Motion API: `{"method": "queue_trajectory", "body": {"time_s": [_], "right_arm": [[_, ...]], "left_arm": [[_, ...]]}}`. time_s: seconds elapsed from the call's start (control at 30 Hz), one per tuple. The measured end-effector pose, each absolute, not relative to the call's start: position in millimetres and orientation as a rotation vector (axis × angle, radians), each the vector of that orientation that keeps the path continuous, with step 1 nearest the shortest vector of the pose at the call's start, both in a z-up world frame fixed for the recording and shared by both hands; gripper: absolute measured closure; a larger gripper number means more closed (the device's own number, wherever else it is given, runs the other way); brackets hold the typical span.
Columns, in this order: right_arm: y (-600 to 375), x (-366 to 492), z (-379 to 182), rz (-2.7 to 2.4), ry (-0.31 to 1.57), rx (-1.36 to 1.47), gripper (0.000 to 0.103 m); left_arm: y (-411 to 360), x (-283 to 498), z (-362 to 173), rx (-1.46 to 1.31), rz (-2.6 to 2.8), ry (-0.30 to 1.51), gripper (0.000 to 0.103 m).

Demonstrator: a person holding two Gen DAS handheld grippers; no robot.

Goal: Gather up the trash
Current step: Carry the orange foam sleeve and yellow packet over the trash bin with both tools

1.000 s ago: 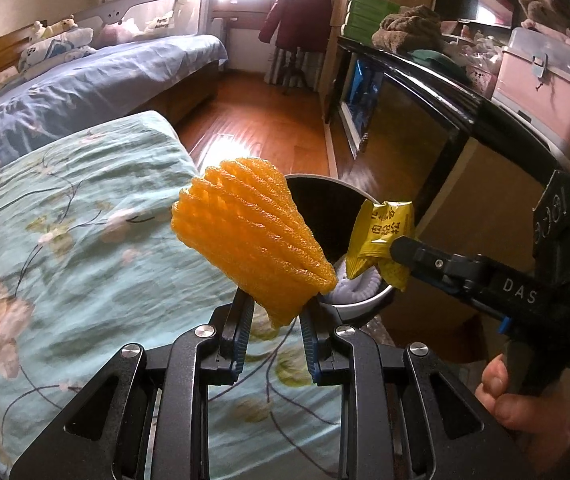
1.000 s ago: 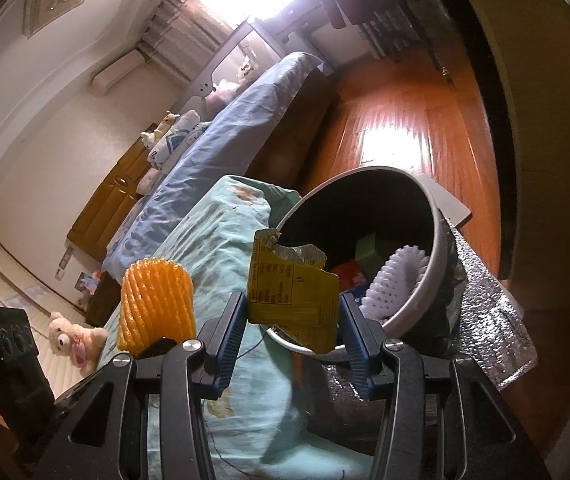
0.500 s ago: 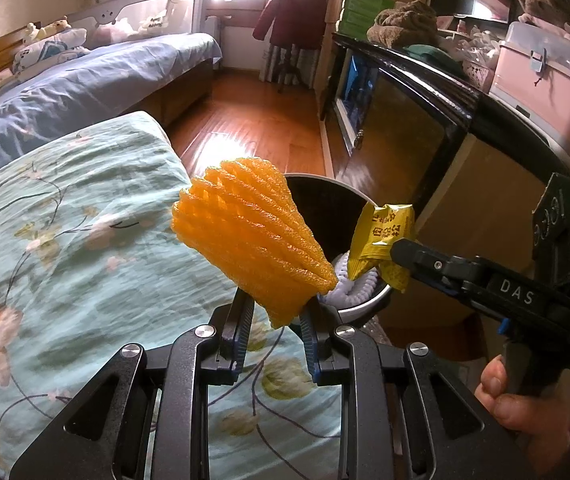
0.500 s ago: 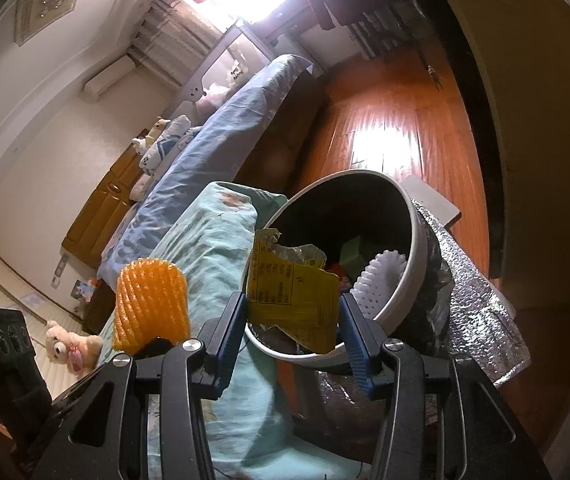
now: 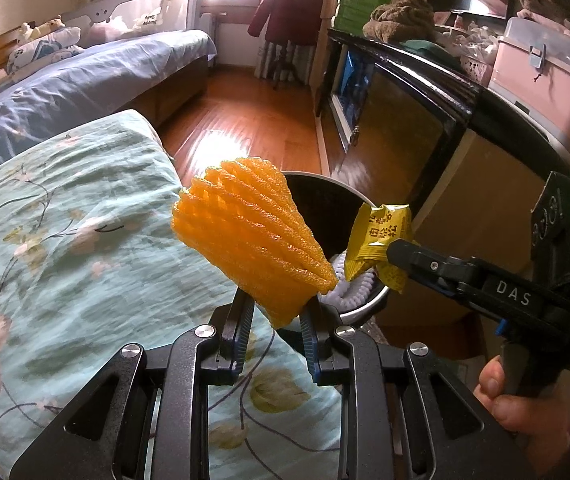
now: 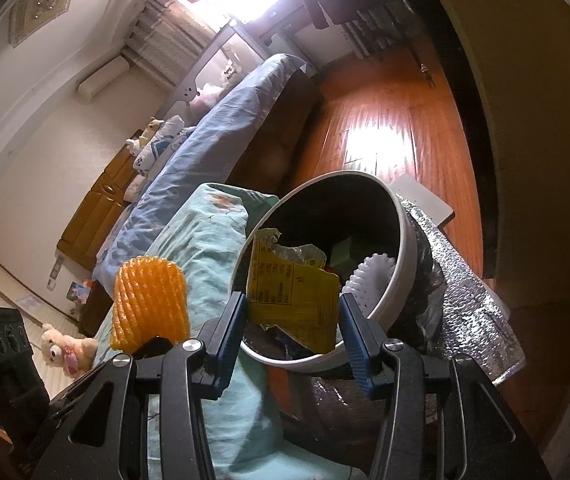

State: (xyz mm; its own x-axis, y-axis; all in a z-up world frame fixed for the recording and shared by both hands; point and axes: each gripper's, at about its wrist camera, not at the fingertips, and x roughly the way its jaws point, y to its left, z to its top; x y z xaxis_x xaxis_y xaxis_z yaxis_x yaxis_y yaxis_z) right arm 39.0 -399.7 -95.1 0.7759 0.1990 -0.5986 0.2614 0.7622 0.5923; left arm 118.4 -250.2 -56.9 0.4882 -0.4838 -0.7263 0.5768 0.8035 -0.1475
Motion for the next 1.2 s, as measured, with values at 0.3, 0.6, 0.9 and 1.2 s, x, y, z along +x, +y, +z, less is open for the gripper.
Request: {"method": "queue_trajectory", "body": {"time_s": [0.3,0.6,0.9,1.2], "right_arm": [[-402,45,-96,-0.045,0.707,0.707,0.055],[-407,56,-98,-0.059,0.724,0.689,0.055],[-414,67,-96,-0.074,0.728,0.663,0.054],[-419,78,-99,-0.086,0.741,0.652,0.054]], "left_arm": [[-259,124,-60,0.127,-0.657,0.849,0.082],[-269,132,-65,0.135,-0.665,0.864,0.082],[-277,144,-70,0.142,-0.668,0.879,0.082],[-283,154,-78,0.153,-0.659,0.902,0.082]]}}
